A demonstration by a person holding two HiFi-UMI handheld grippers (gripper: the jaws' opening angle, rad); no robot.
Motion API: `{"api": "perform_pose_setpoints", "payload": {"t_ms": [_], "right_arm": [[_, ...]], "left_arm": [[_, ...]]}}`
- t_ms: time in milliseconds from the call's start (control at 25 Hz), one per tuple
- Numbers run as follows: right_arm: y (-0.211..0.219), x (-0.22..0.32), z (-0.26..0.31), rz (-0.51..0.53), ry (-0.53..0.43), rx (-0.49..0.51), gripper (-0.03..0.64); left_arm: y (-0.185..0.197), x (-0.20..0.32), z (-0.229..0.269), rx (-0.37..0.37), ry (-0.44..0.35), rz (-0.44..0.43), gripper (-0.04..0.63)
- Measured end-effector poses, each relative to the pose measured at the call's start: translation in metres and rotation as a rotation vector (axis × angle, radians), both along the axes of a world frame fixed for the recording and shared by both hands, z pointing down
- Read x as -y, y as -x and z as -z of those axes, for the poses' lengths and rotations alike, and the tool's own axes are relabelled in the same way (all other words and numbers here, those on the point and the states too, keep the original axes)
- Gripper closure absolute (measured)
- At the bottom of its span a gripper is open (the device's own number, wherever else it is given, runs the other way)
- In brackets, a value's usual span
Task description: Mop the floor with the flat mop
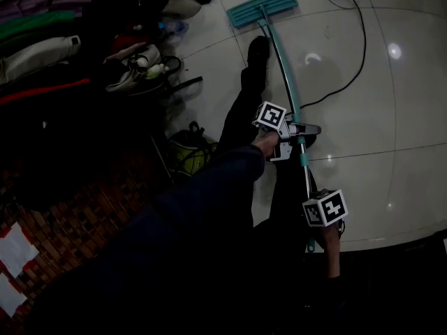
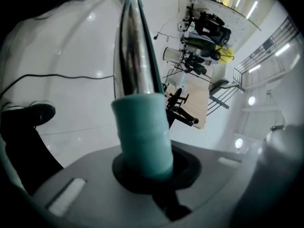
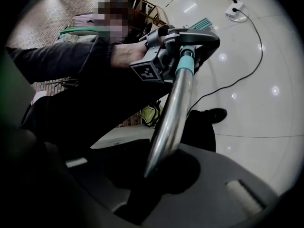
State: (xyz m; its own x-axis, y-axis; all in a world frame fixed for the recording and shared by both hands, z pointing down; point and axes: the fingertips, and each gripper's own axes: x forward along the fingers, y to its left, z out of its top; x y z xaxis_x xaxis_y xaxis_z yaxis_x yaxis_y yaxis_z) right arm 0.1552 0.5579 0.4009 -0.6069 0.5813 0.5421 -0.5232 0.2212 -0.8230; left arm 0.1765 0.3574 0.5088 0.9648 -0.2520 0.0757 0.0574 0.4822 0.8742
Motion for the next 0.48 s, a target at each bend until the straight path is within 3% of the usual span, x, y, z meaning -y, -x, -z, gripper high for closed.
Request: {"api": "perform_pose_setpoints", "payload": {"t_ms": [280, 480], "right_arm": [[-0.001, -0.030, 0.002, -0.010, 0.011, -0.061, 0.552], [0.028, -0.017, 0.008, -0.046, 0.038, -0.057, 0.551]], "left_arm": [[0.000, -0.031, 0.006, -0.020, 0.032, -0.068, 0.575], [0.017, -0.024, 0.004, -0.034, 0.063, -0.074, 0.575]]}}
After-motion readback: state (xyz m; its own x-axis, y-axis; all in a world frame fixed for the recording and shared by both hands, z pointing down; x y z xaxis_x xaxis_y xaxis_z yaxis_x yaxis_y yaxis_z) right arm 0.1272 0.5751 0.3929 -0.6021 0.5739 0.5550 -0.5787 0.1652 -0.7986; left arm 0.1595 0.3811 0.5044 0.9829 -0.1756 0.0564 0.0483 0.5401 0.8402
